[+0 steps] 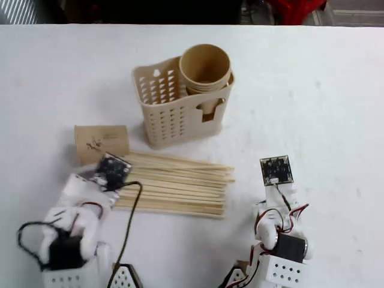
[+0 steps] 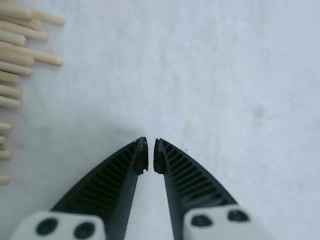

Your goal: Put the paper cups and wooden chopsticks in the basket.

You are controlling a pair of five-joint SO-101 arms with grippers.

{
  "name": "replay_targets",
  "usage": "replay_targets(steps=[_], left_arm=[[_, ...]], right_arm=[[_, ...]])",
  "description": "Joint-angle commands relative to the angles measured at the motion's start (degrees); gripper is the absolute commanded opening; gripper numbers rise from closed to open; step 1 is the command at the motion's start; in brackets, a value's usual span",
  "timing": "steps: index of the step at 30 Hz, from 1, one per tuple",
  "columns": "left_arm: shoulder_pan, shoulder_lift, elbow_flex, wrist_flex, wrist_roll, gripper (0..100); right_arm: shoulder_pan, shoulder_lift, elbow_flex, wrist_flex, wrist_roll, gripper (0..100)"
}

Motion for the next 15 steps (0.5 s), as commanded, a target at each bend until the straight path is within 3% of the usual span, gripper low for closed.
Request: replay_targets(steps=[1, 6, 10, 15], left_arm=[[-4.88, 0.13, -19.6, 1.76, 1.49, 19], [-11.3, 10.86, -27.43, 0.44, 1.93, 24], [-14.37, 32.66, -32.79, -3.25, 5.63, 25], [-14.64, 60.7, -46.77, -0.18, 14.68, 28]], right_arm=[[-2.24, -0.31, 0.44, -1.89, 4.4, 4.6], [-4.0, -0.22, 0.44, 0.48, 17.76, 4.3], [-3.91, -0.22, 0.44, 0.57, 17.85, 4.2], [-3.74, -0.22, 0.44, 0.57, 17.85, 4.2]])
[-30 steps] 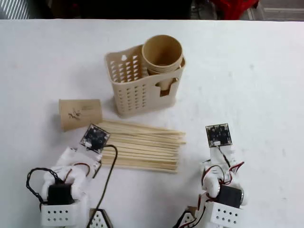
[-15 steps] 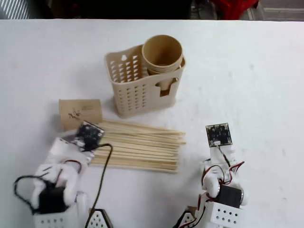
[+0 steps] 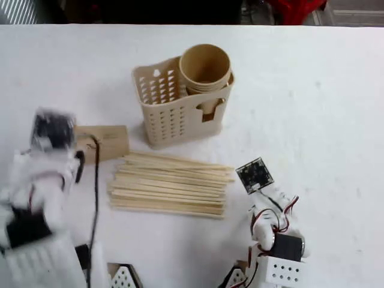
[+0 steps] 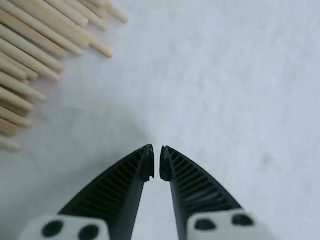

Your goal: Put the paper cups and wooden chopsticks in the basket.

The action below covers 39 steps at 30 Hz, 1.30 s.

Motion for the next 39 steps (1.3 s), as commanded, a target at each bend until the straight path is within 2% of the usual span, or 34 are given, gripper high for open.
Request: replay_targets(steps=[1, 6, 14, 25, 33, 39], left_arm=[[-0.92, 27.56, -15.21, 2.55, 9.14, 30], [-0.75, 45.85, -27.43, 5.8, 13.27, 32], [-0.92, 58.33, -31.21, 3.16, 13.45, 32], [0.4, 66.86, -31.03, -4.48, 13.36, 32], [7.16, 67.47, -30.95, -4.31, 13.45, 32], [9.01, 67.47, -31.12, -4.31, 13.45, 32]], right_arm=[[-0.31, -0.22, 0.44, 0.31, 0.53, 4.2], [-0.22, -0.22, 0.44, 0.31, 0.62, 4.2], [-0.22, -0.22, 0.44, 0.4, 0.79, 4.2], [-0.4, -0.22, 0.44, 0.4, 0.79, 4.2], [-0.48, -0.22, 0.44, 0.4, 0.79, 4.2], [-0.48, -0.22, 0.44, 0.31, 0.79, 4.2]])
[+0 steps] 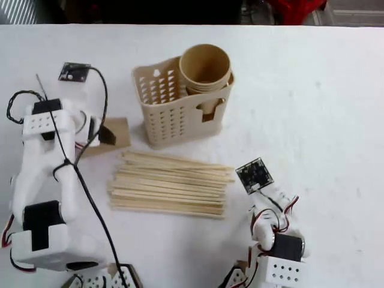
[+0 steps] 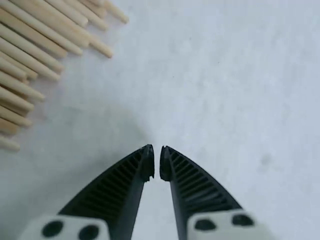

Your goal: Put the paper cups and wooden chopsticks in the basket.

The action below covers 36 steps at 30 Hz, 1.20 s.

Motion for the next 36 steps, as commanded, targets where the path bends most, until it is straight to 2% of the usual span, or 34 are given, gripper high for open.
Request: replay_targets(steps=[1, 5, 10, 13, 17, 31, 33, 36], left_arm=[[1.54, -0.75, -1.05, -0.35, 0.44, 32], [1.63, -0.75, -1.14, -0.7, 0.44, 31], [1.63, -0.84, -1.23, -0.79, 0.35, 19], [1.89, -0.92, -1.32, -0.62, 0.35, 17], [1.45, -0.92, -5.63, 2.55, 0.09, 17], [-0.22, -0.92, -33.85, 28.22, -0.18, 17], [-1.27, -0.92, -34.29, 29.27, 0.26, 17], [-4.7, -0.48, -32.44, 28.22, 4.31, 26]], right_arm=[[-0.48, -0.22, 0.44, 0.31, 0.7, 4.2], [-0.48, -0.22, 0.44, 0.31, 0.62, 4.2], [-0.48, -0.22, 0.44, 0.22, 0.62, 4.2], [-0.48, -0.22, 0.44, 0.22, 0.62, 4.2], [-0.48, -0.22, 0.44, 0.22, 0.53, 4.2], [-0.31, -0.22, 0.44, 0.22, 0.44, 4.2], [-0.31, -0.22, 0.44, 0.22, 0.44, 4.2], [-0.31, -0.22, 0.44, 0.22, 0.44, 4.2]])
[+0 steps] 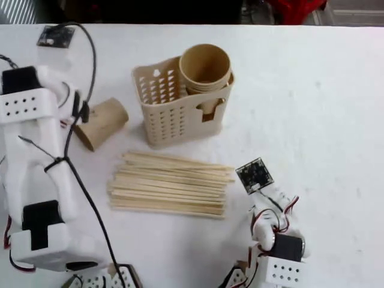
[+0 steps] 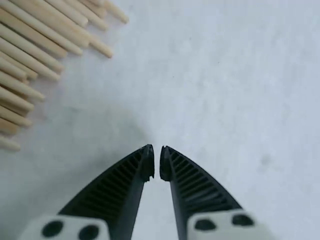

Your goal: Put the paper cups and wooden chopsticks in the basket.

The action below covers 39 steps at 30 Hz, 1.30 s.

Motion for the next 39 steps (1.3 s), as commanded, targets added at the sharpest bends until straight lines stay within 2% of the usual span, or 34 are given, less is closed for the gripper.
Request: replay_targets(steps=[1, 5, 12, 24, 31, 36, 39], left_arm=[[-5.49, -0.84, 0.35, -1.76, 6.07, 29], [-7.96, -0.57, 8.53, -7.38, 6.59, 33], [-7.25, -0.57, 23.82, -24.35, 6.77, 33], [-0.84, -0.75, 32.7, -37.89, 6.86, 33], [1.27, -0.84, 41.85, -55.21, 6.51, 33], [2.07, -1.01, 43.16, -57.76, 6.59, 32], [2.86, -0.92, 43.69, -59.6, 6.51, 24]], right_arm=[[-0.31, -0.22, 0.44, 0.22, 0.44, 4.2], [-0.31, -0.22, 0.44, 0.31, 0.44, 4.2], [-0.31, -0.22, 0.44, 0.31, 0.53, 4.2], [-0.4, -0.22, 0.44, 0.31, 0.7, 4.2], [-0.4, -0.22, 0.44, 0.31, 0.7, 4.2], [-0.4, -0.22, 0.44, 0.31, 0.7, 4.2], [-0.4, -0.22, 0.44, 0.31, 0.7, 4.2]])
